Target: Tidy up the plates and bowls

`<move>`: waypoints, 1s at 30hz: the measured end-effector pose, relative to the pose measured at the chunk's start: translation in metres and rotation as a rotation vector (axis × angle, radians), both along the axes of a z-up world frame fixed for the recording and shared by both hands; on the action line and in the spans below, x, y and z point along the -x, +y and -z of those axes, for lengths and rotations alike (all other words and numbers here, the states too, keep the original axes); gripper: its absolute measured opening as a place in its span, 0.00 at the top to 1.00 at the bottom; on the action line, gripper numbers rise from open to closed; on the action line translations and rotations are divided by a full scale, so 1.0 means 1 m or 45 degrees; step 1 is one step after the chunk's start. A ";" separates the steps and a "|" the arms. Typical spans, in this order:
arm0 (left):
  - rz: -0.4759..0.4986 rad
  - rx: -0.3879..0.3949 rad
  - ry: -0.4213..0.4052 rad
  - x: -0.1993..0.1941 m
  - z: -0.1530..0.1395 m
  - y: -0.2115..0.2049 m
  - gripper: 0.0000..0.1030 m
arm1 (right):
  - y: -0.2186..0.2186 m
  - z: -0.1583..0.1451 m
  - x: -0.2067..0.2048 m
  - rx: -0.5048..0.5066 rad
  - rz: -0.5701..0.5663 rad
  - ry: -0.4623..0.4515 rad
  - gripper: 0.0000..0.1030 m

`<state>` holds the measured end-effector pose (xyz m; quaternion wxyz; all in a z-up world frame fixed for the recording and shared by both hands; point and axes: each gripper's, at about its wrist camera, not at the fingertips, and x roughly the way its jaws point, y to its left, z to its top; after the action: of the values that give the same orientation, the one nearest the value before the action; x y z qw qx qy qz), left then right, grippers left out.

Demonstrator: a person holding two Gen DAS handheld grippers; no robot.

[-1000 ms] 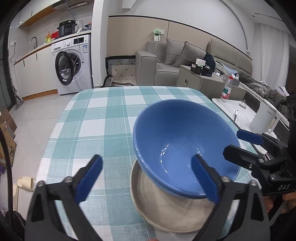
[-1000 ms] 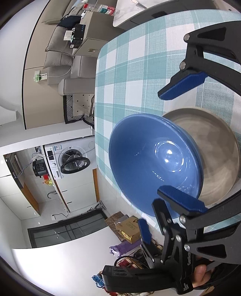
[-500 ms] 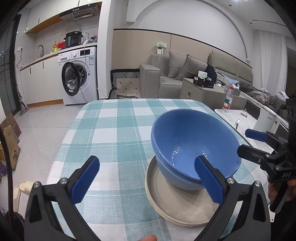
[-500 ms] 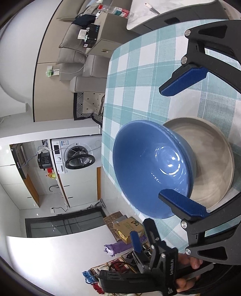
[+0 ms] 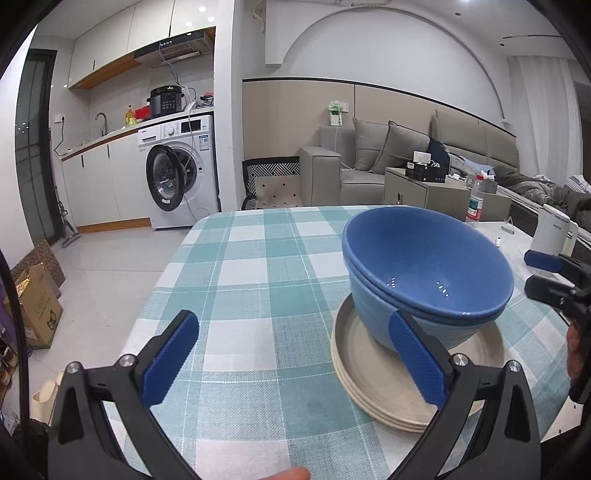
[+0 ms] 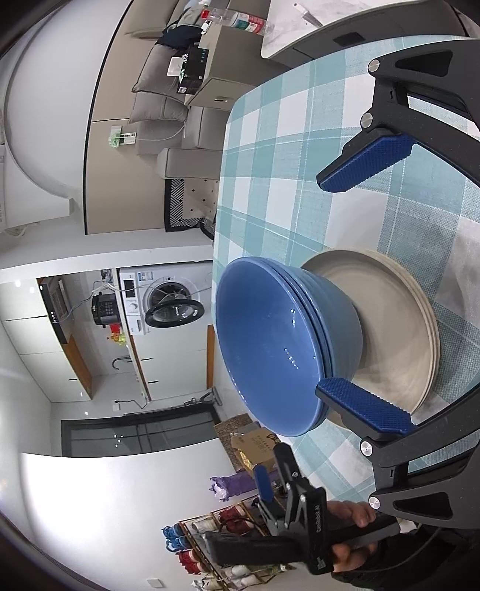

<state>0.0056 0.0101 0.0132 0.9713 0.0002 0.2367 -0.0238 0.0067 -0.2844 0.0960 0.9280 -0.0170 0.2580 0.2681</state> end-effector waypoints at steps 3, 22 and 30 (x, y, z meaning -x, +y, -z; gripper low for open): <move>-0.006 0.022 -0.018 0.002 0.005 0.002 0.00 | -0.003 0.003 0.006 -0.007 -0.008 -0.027 0.01; 0.072 -0.006 -0.107 0.010 0.017 -0.011 0.00 | 0.000 0.016 0.021 -0.004 -0.052 -0.111 0.01; 0.073 0.018 -0.110 0.011 0.016 -0.010 0.00 | 0.003 0.016 0.025 -0.006 -0.064 -0.131 0.01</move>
<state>-0.0059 -0.0004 -0.0030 0.9795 0.0011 0.1942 -0.0534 -0.0181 -0.2818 0.0799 0.9331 -0.0351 0.2090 0.2905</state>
